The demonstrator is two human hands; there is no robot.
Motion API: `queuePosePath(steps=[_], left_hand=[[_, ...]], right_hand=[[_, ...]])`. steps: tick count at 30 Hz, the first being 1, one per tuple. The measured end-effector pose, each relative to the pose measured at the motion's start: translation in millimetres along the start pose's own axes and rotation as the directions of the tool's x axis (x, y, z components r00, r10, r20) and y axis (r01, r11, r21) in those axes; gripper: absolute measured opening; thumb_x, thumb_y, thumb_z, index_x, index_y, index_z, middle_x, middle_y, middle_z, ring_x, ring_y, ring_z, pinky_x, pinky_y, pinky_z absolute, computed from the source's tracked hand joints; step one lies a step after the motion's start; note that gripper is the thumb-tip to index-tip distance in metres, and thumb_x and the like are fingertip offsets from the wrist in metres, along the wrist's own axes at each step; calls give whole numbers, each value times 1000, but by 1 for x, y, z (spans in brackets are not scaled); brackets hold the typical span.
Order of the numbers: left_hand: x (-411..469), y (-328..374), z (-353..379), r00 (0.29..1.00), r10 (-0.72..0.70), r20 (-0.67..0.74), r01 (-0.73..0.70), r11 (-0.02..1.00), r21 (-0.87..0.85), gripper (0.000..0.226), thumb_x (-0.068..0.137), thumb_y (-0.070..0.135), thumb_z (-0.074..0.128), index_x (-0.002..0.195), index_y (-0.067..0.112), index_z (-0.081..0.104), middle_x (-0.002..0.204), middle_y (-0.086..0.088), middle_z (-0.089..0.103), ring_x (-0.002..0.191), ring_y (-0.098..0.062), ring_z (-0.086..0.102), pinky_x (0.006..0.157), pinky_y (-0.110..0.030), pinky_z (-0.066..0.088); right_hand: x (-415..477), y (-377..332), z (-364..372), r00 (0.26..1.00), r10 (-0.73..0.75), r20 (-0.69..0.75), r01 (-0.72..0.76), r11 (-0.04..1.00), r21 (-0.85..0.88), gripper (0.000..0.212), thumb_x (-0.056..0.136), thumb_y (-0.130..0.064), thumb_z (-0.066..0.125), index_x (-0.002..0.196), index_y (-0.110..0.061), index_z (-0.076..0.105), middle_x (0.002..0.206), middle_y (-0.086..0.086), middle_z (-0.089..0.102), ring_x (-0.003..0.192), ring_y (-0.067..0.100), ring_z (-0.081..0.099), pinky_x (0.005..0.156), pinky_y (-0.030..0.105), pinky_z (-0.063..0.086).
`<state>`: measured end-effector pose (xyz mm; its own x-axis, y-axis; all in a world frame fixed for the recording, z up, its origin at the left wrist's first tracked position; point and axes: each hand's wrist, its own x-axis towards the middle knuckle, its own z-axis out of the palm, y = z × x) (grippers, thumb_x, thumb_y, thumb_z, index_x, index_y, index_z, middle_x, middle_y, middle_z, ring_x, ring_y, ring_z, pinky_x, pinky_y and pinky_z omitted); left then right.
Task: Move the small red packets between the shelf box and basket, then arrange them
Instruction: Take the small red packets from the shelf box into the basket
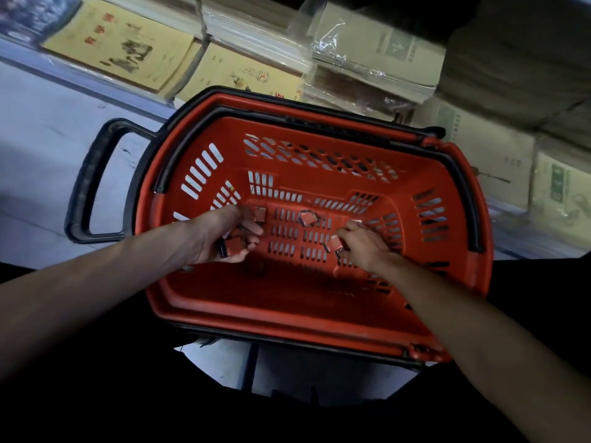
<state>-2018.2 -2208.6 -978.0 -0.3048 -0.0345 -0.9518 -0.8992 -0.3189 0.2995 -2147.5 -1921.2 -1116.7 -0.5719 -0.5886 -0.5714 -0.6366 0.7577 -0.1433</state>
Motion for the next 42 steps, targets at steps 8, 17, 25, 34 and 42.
queuePosePath(steps=[8,17,25,34,42], left_hand=[[1,-2,0,1000,9,-8,-9,1000,27,18,88,14,63,103,10,72,86,-7,66,66,-14,62,50,-23,53],[1,2,1,994,-87,68,98,978,-183,30,95,24,56,105,2,74,94,-13,66,66,-21,65,49,-28,55],[0,9,3,993,-83,83,100,971,-218,37,92,31,59,102,0,75,89,-16,67,71,-25,66,57,-34,59],[-16,23,9,979,52,200,15,948,-318,45,93,47,53,96,6,72,88,-16,65,77,-27,64,72,-39,58],[-39,37,23,920,228,320,-110,932,-346,36,93,49,57,86,15,67,79,-5,69,69,-21,65,72,-39,57]], right_hand=[[2,1,11,980,-174,100,185,977,-109,97,76,11,59,155,-35,26,142,4,32,129,27,41,103,41,49],[6,-4,17,976,-190,110,207,961,-184,82,79,16,59,147,-24,37,149,9,32,132,33,46,106,42,44],[6,-9,5,998,-51,22,49,996,68,75,75,-4,79,141,-27,52,131,-2,48,113,25,63,97,34,53],[-24,-68,-113,921,-178,-346,311,872,378,63,70,-13,85,128,-25,64,110,-4,54,91,13,61,81,27,55],[-66,-144,-192,891,-182,-417,348,862,368,53,66,-25,89,116,-25,70,92,-5,57,73,8,58,70,29,52]])
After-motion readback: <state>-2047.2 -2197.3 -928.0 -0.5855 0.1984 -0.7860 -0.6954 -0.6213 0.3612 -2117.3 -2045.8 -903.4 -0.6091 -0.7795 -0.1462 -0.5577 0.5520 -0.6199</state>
